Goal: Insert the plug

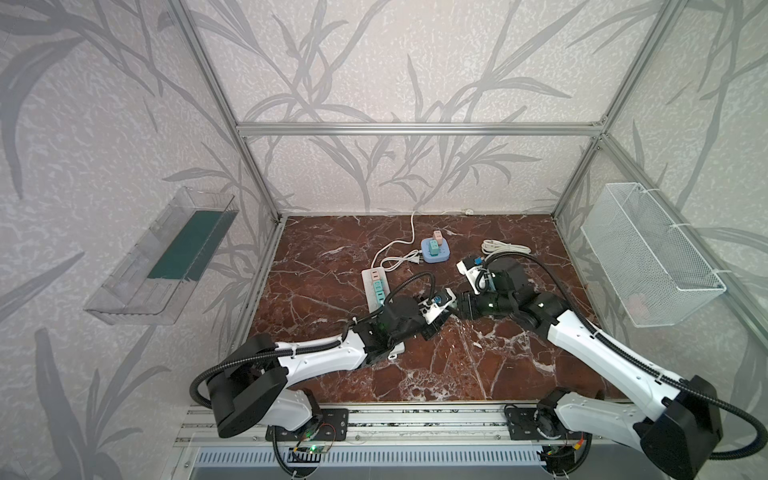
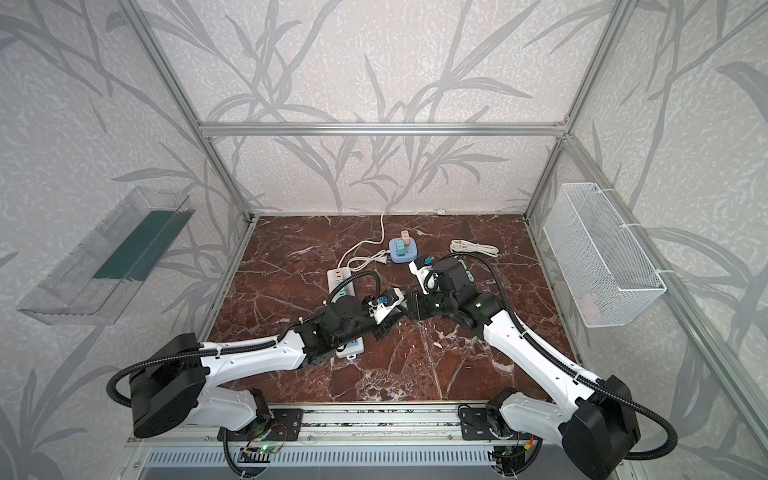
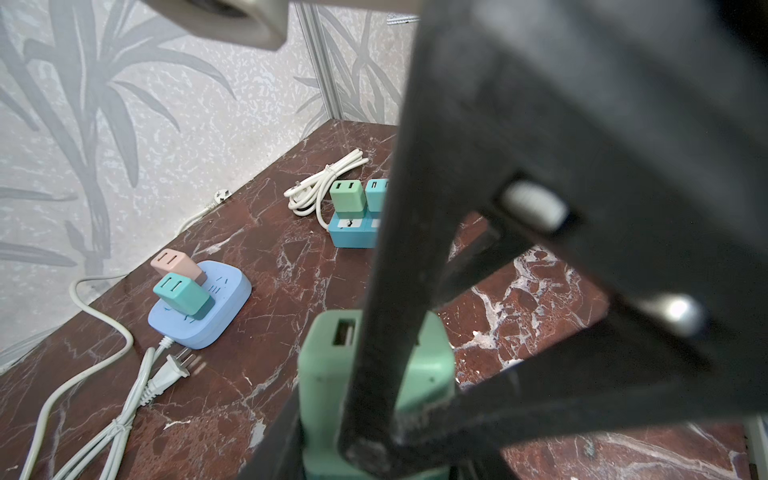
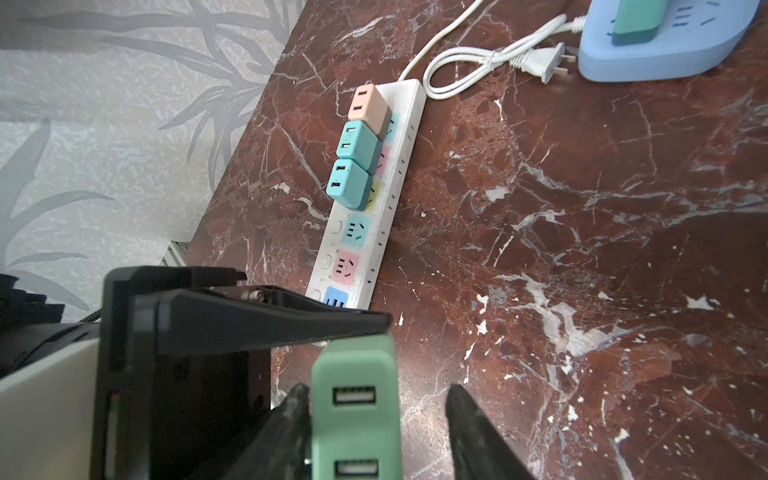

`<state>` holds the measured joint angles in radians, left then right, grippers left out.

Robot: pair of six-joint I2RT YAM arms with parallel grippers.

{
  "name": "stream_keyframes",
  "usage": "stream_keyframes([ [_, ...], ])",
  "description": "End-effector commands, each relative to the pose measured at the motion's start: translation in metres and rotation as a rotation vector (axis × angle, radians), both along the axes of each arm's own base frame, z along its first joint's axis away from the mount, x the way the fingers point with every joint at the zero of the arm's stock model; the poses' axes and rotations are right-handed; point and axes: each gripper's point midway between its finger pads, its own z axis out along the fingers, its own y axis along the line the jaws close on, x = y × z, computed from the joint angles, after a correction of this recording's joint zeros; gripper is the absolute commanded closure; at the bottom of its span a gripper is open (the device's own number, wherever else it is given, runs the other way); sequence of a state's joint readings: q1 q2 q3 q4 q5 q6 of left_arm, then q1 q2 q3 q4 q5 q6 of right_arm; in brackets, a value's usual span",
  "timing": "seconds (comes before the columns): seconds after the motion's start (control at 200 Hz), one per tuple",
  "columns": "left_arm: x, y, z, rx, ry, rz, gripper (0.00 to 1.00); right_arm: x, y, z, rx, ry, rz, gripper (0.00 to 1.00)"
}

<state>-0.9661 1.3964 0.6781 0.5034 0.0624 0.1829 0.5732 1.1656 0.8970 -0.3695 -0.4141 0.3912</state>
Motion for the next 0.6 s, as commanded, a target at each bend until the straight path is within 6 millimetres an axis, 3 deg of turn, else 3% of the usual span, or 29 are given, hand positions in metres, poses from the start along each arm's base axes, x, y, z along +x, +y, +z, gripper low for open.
stream_keyframes([
  [0.0, -0.003, -0.002, 0.017, -0.036, -0.048, -0.019, 0.83, -0.001, 0.008, 0.007, 0.024, -0.001, 0.028, 0.58],
  [0.155, -0.001, -0.001, 0.017, -0.037, -0.047, -0.004, 0.77, -0.002, 0.009, 0.011, 0.046, -0.006, 0.025, 0.83],
  [0.3, 0.005, 0.005, 0.022, -0.047, -0.045, 0.046, 0.46, 0.001, 0.005, 0.021, 0.059, -0.035, -0.013, 0.91],
  [0.375, 0.010, 0.012, 0.032, -0.065, -0.049, 0.096, 0.38, 0.007, -0.001, 0.027, 0.048, -0.065, -0.055, 0.93],
  [0.52, 0.026, 0.045, 0.066, -0.140, -0.075, 0.295, 0.28, 0.022, -0.027, 0.030, -0.051, -0.141, -0.217, 0.96],
  [0.595, 0.038, 0.073, 0.087, -0.196, -0.104, 0.444, 0.26, 0.024, -0.028, 0.029, -0.103, -0.192, -0.263, 0.97],
])
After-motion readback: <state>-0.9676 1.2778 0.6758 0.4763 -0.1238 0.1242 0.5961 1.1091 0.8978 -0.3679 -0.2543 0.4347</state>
